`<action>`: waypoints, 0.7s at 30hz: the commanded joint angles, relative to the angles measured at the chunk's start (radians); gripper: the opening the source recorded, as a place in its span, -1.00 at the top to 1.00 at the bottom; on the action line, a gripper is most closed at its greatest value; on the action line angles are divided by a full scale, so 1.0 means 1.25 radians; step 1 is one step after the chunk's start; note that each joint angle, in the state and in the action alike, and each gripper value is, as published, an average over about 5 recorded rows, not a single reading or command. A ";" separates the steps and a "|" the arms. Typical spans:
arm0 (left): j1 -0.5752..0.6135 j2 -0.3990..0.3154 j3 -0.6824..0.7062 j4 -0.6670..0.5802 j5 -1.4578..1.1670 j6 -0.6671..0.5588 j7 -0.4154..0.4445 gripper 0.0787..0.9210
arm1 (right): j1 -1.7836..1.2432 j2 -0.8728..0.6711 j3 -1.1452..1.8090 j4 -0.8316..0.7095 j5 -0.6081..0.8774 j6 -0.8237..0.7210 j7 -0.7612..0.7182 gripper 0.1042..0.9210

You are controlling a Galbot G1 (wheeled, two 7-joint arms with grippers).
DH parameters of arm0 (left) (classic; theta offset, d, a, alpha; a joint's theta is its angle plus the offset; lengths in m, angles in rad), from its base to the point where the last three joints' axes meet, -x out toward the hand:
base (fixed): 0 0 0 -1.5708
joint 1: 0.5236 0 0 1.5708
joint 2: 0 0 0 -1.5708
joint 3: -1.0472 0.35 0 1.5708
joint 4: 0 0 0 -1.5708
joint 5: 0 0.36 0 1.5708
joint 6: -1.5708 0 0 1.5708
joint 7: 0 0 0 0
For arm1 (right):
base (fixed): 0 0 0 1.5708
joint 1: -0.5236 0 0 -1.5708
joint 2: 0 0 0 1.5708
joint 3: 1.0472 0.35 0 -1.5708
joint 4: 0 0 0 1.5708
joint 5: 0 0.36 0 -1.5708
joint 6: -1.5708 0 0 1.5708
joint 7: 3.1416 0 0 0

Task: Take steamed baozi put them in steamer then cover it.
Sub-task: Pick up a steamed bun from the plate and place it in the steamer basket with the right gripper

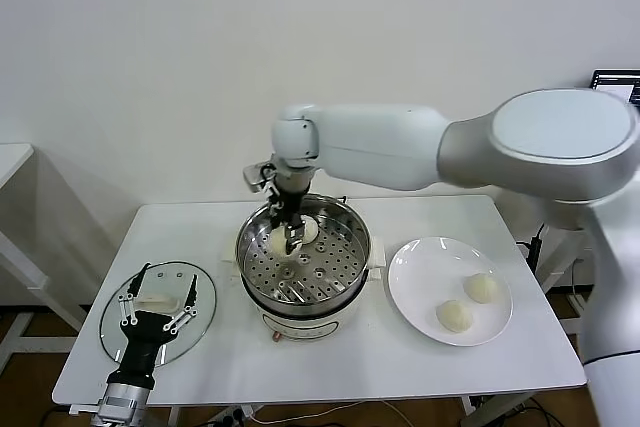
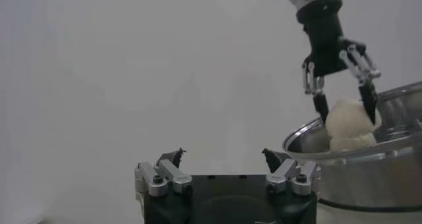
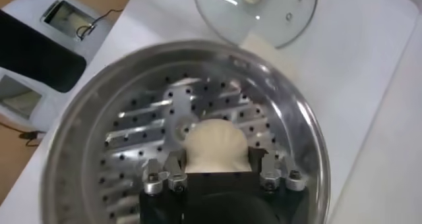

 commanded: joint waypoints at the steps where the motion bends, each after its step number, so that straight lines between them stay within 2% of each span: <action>1: 0.000 0.000 -0.001 0.002 0.001 -0.001 -0.001 -0.77 | -0.036 0.057 -0.009 -0.036 0.003 -0.010 0.036 -0.31; 13: 0.003 0.000 -0.006 0.002 0.001 -0.003 -0.001 -0.77 | -0.062 0.058 -0.008 -0.042 -0.013 -0.008 0.048 -0.34; 21: 0.004 0.000 -0.008 0.000 0.001 -0.002 -0.002 -0.77 | -0.052 0.025 0.004 -0.013 -0.021 -0.007 0.044 -0.72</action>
